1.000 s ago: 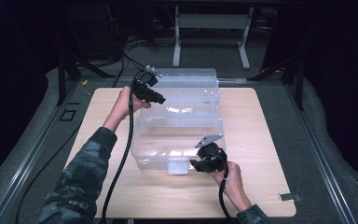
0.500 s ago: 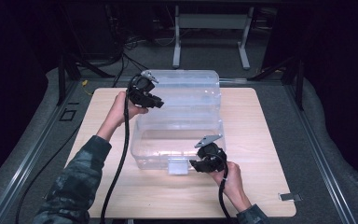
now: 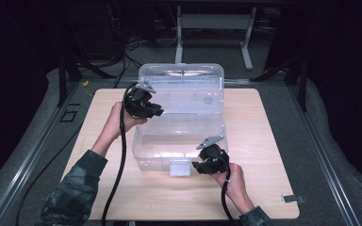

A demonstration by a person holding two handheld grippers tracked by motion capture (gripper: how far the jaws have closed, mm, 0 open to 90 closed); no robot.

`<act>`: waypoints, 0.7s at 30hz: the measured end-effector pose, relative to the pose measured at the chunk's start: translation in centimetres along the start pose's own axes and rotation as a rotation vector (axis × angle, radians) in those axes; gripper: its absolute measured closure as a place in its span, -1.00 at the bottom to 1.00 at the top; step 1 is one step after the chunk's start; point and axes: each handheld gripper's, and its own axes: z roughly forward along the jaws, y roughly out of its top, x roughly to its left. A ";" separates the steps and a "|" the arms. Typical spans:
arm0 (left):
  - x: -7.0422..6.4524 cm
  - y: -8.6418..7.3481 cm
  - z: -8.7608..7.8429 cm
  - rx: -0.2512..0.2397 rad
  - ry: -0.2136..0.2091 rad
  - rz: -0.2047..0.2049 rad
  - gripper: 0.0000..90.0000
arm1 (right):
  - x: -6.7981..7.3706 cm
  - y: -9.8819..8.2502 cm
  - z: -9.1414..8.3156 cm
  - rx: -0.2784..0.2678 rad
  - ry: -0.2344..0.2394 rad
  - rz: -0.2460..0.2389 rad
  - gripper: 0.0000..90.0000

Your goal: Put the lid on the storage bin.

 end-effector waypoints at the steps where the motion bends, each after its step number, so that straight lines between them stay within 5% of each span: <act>1: -0.3 -0.1 0.0 0.003 0.011 0.006 0.68 | 0.0 0.0 0.0 0.000 0.000 -0.001 0.14; 21: -2.9 -1.8 -0.8 -0.040 0.066 0.034 0.67 | 0.0 0.0 0.0 0.004 0.000 -0.005 0.13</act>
